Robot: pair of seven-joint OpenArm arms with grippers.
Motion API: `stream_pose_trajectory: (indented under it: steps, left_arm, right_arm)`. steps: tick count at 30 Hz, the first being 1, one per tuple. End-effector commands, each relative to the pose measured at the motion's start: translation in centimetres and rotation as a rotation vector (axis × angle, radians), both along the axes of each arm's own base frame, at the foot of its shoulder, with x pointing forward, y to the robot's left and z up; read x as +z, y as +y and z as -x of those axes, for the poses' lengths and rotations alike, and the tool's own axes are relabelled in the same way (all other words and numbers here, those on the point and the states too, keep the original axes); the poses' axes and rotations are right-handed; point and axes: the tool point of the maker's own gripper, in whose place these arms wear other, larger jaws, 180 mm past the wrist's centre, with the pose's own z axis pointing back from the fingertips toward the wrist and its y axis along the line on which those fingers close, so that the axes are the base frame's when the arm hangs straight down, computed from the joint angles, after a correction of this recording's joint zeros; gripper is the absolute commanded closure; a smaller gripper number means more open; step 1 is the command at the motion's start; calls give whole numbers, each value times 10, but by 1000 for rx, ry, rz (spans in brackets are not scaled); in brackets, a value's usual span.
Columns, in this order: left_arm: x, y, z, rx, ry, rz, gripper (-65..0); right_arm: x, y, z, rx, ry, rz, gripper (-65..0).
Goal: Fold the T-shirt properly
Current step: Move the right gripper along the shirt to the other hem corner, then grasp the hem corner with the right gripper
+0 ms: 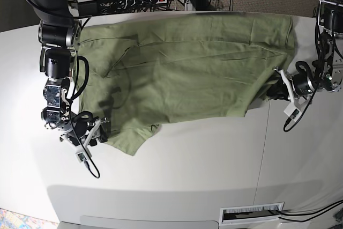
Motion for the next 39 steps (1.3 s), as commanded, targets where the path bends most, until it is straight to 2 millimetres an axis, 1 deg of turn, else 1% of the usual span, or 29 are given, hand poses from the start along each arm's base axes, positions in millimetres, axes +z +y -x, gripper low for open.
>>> stream_pose_trajectory:
  steps: [1, 3, 5, 8, 11, 12, 16, 20, 25, 28, 32, 35, 39]
  left_arm:
    - [7, 9, -6, 3, -18, -29, 0]
    - [7, 9, -6, 3, -18, -29, 0]
    - [7, 9, -6, 3, -18, -29, 0]
    - [7, 9, -6, 3, -19, -28, 0]
    - [7, 9, -6, 3, -18, -29, 0]
    - [7, 9, -6, 3, -18, -28, 0]
    - [7, 9, -6, 3, -19, -28, 0]
    - [7, 9, -6, 3, -18, -28, 0]
    - [7, 9, -6, 3, -18, -29, 0]
    - [8, 9, -6, 3, -19, -29, 0]
    - [12, 6, -8, -8, -33, -29, 0]
    - [23, 0, -12, -32, -66, -30, 0]
    - [45, -10, -19, -81, -133, -40, 0]
  right_arm:
    - [30, -8, -19, -12, -88, -5, -243]
    - [32, -15, -20, -32, -97, 9, -243]
    - [27, -20, -18, -25, -81, 59, -243]
    - [11, -27, -7, -15, -28, 119, -243]
    - [-9, -28, 6, -20, 32, 118, -240]
    - [-15, -29, 10, -23, 48, 114, -225]
    - [-31, -30, 24, -25, 98, 118, -133]
    - [-37, -30, 31, -45, 152, 95, -1]
    - [-41, -26, 37, -67, 202, 47, 0]
    - [-39, -25, 38, -82, 211, 10, 0]
    - [-25, -25, 35, -103, 208, -59, 0]
    - [-10, -26, 31, -104, 197, -83, 0]
    - [9, -26, 30, -97, 194, -116, 0]
